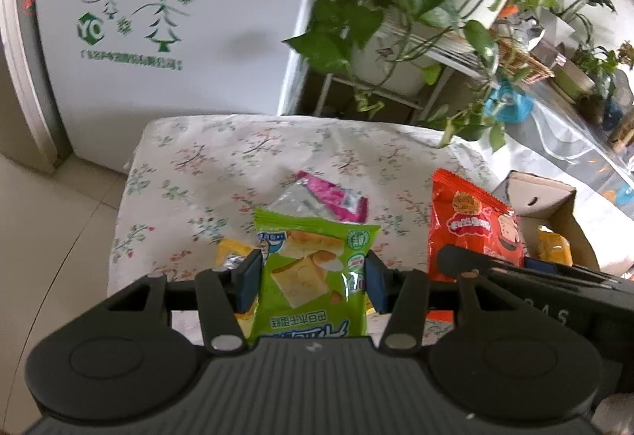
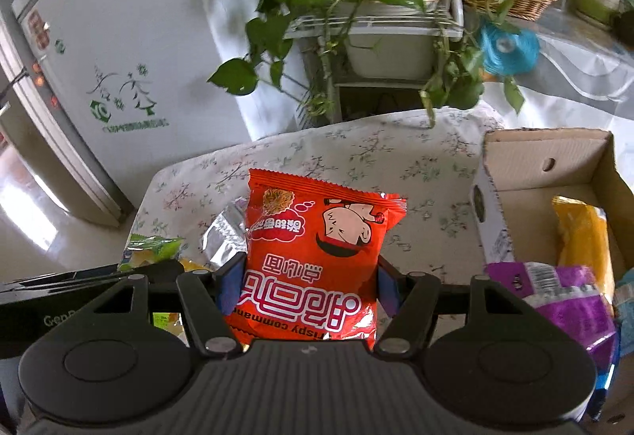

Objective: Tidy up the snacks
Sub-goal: 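Lift and carry the red and green packets toward the cardboard box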

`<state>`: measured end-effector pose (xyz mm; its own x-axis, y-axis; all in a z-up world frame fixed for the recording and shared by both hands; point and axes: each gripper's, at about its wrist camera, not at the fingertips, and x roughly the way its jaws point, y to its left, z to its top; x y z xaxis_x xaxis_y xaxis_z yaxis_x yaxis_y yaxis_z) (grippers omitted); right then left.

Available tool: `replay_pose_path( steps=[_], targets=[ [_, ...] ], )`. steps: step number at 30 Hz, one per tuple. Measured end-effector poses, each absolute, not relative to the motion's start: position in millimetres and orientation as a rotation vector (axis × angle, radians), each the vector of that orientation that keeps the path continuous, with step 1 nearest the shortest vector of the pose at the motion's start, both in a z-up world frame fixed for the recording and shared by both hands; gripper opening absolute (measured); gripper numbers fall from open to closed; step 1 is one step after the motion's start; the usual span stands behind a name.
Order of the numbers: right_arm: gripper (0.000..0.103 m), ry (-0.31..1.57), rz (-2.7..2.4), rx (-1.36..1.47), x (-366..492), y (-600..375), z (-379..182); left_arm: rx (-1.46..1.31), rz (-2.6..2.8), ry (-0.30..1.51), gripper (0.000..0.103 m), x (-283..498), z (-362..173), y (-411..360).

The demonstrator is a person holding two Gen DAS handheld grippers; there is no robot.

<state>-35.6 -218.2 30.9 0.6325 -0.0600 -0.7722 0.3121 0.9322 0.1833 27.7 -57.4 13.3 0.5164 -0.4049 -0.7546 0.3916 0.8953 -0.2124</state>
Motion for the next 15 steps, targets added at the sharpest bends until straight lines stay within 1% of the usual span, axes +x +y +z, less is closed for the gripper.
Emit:
replay_pose_path(
  steps=[5, 15],
  targets=[
    [0.072, 0.828, -0.259, 0.316, -47, -239, 40, -0.005, -0.506, 0.900, 0.052, 21, 18, -72],
    [0.072, 0.767, -0.322, 0.429, -82, -292, 61, -0.008, -0.622, 0.871, 0.052, -7, 27, -105]
  ],
)
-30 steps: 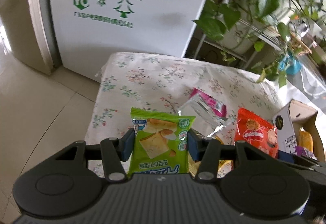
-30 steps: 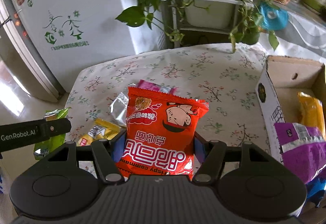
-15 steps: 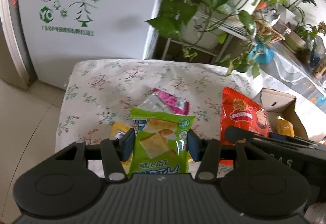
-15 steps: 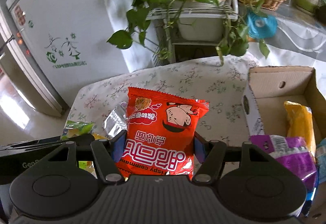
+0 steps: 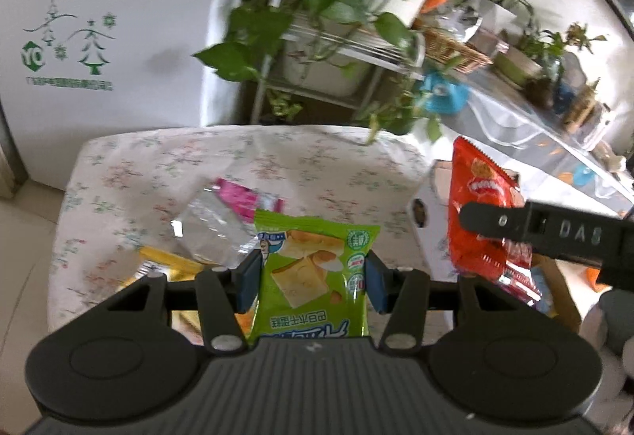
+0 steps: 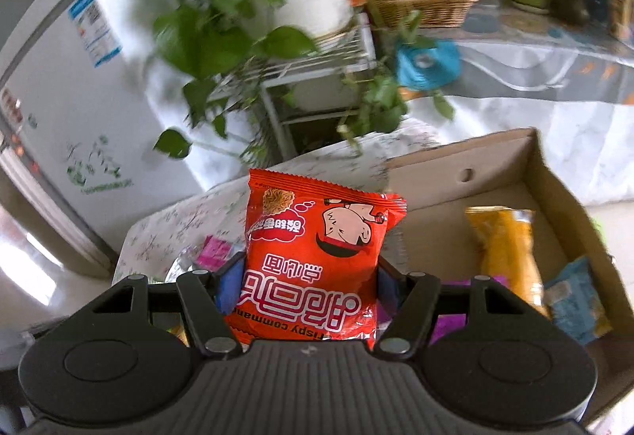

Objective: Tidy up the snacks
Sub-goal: 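Lift and carry the red and green packets toward the cardboard box, then lower both packets into the cardboard box and open both grippers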

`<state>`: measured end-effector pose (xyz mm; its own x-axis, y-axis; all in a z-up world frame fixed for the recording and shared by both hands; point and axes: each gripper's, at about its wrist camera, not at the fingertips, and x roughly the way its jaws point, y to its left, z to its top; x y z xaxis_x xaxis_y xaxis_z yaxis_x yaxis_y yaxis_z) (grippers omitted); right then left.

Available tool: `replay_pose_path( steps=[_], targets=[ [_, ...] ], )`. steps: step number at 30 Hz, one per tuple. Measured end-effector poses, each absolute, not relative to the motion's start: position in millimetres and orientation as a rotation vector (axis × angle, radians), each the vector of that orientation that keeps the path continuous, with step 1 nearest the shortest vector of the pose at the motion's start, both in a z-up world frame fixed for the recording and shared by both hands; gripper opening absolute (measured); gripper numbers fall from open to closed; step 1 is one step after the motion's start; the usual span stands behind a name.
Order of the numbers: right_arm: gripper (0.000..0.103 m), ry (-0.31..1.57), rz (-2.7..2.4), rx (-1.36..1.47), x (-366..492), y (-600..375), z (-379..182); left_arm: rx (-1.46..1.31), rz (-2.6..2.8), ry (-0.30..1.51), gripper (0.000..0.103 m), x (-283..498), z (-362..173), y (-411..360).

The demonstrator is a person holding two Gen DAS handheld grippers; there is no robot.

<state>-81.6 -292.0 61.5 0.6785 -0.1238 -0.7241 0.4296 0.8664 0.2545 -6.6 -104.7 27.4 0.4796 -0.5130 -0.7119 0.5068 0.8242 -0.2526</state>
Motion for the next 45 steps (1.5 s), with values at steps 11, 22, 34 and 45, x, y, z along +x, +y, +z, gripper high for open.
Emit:
replay_pose_path(
  steps=[11, 22, 34, 45],
  targets=[
    [0.072, 0.687, -0.509, 0.608, -140, -359, 70, -0.042, -0.682, 0.893, 0.052, -30, 35, -171],
    [0.072, 0.623, -0.600, 0.802, -167, -391, 67, -0.060, -0.709, 0.907, 0.052, -29, 42, -232],
    [0.073, 0.619, -0.721, 0.955, -179, -404, 55, -0.005, -0.734, 0.922, 0.058, -13, 30, -296],
    [0.081, 0.592, -0.714, 0.906, -179, -400, 61, 0.007, -0.781, 0.890, 0.085, -14, 47, -278]
  ],
)
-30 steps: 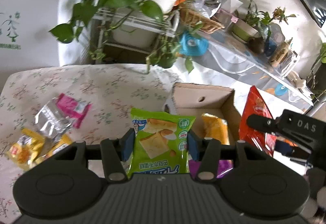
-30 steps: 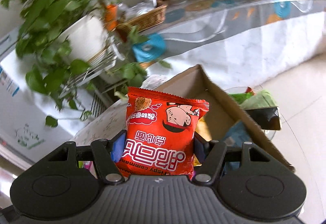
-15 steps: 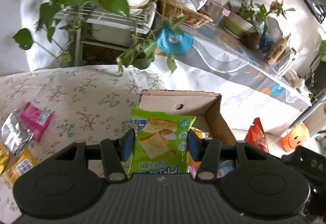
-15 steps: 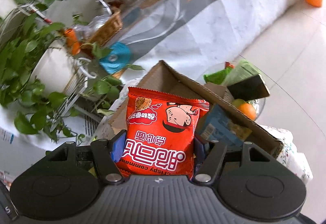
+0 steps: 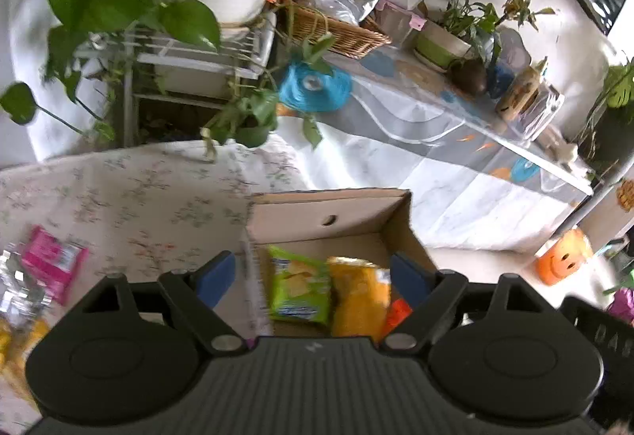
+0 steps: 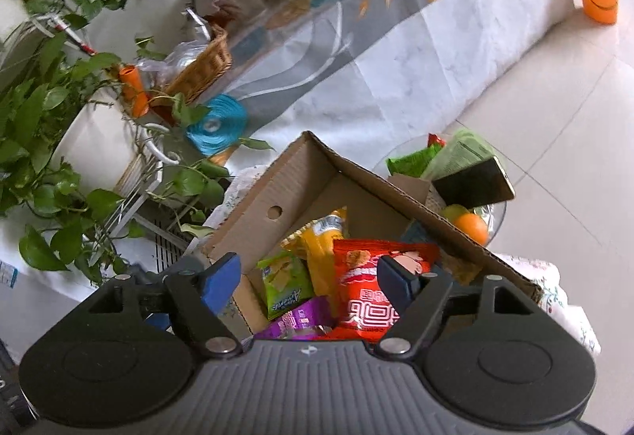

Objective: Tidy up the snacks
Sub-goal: 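Lower both packets into the cardboard box and open both grippers, then move both grippers back over the yellow waffle packets on the table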

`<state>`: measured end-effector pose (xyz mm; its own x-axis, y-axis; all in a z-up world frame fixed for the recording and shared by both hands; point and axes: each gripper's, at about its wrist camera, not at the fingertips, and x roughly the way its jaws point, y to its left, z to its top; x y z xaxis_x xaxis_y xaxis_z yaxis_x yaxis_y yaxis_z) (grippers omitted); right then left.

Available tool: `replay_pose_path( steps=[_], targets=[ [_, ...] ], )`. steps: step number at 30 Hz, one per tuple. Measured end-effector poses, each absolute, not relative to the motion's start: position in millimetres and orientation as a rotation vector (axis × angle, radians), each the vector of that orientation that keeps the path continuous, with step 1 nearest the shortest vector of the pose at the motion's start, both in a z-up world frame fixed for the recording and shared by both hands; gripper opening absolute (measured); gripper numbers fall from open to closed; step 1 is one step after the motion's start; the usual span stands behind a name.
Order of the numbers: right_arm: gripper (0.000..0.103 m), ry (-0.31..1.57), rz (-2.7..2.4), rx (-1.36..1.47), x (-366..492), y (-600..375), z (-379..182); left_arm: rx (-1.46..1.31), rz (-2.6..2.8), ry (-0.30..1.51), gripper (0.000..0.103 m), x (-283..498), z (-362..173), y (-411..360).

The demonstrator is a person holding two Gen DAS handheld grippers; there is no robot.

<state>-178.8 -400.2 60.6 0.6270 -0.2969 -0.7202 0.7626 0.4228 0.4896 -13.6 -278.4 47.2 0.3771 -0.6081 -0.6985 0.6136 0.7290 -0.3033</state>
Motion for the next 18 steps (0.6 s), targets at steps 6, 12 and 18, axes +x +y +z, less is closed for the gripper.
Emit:
replay_pose_path(
  steps=[6, 12, 18],
  targets=[
    [0.083, 0.595, -0.646, 0.801, -163, -385, 68, 0.051, -0.731, 0.862, 0.086, -5, 54, -238],
    [0.086, 0.602, -0.560, 0.677, -142, -361, 74, 0.039, -0.657, 0.857, 0.086, 10, 54, -187],
    [0.087, 0.616, -0.474, 0.585, -120, -338, 76, -0.002, -0.572, 0.858, 0.087, 25, 52, -135]
  ],
)
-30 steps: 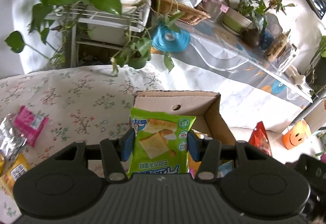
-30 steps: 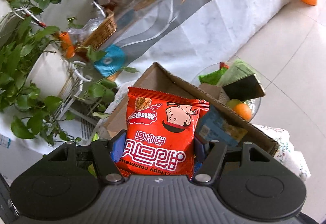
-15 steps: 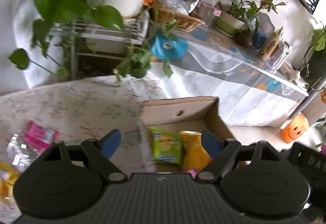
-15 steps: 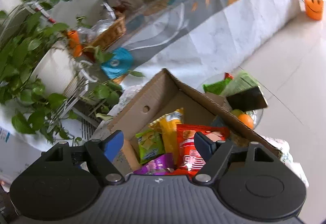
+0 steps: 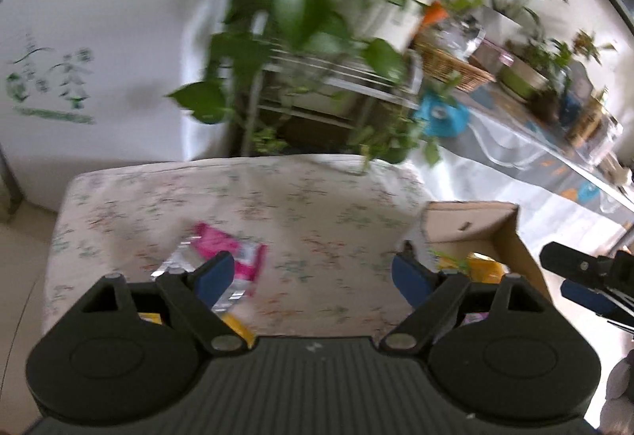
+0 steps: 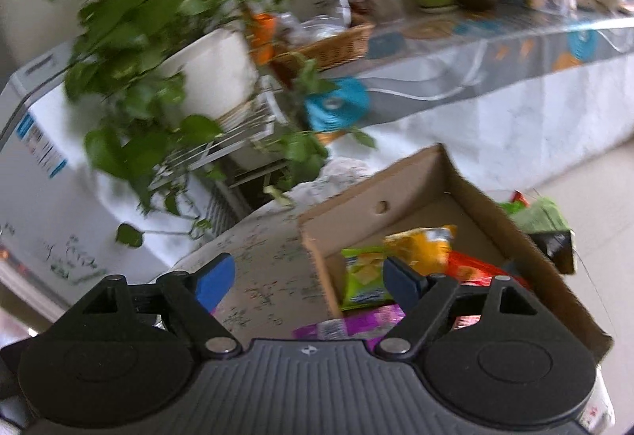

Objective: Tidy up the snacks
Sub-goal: 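Move both grippers back over the yellow waffle packets on the table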

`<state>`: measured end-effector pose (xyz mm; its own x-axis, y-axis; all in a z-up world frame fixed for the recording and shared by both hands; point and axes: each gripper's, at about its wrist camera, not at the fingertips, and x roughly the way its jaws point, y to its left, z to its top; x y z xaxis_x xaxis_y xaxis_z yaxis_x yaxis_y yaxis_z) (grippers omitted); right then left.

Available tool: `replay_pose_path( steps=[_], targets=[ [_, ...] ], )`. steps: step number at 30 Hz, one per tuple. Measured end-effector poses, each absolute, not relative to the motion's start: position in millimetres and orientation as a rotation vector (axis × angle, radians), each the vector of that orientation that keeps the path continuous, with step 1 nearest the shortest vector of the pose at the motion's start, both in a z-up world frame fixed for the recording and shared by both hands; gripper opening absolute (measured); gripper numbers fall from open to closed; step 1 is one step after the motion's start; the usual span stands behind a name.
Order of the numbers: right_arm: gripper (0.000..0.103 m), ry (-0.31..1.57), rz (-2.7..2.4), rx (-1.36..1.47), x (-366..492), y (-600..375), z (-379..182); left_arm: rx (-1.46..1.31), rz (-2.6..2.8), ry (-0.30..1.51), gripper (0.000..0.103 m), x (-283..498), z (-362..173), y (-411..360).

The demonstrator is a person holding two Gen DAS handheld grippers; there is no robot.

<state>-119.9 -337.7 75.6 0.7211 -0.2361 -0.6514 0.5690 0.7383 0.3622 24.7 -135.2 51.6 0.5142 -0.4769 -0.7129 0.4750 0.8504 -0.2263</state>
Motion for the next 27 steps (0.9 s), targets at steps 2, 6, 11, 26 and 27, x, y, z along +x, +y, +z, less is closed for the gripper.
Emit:
replay_pose_path(
  steps=[2, 6, 11, 26, 27],
  targets=[
    [0.087, 0.618, -0.453, 0.564, -114, -330, 76, -0.019, -0.543, 0.859, 0.087, 30, 50, -117],
    [0.088, 0.620, -0.406, 0.516, -101, -315, 76, -0.054, -0.490, 0.872, 0.087, 41, 44, -86],
    [0.088, 0.634, -0.330, 0.457, -86, -292, 74, -0.096, -0.405, 0.904, 0.087, 58, 29, -52],
    [0.088, 0.861, -0.147, 0.456, -35, -236, 28, -0.040, -0.287, 1.085, 0.087, 95, -30, -20],
    [0.088, 0.882, -0.152, 0.467, -33, -234, 23, -0.033, -0.288, 1.102, 0.087, 97, -34, -20]
  ],
)
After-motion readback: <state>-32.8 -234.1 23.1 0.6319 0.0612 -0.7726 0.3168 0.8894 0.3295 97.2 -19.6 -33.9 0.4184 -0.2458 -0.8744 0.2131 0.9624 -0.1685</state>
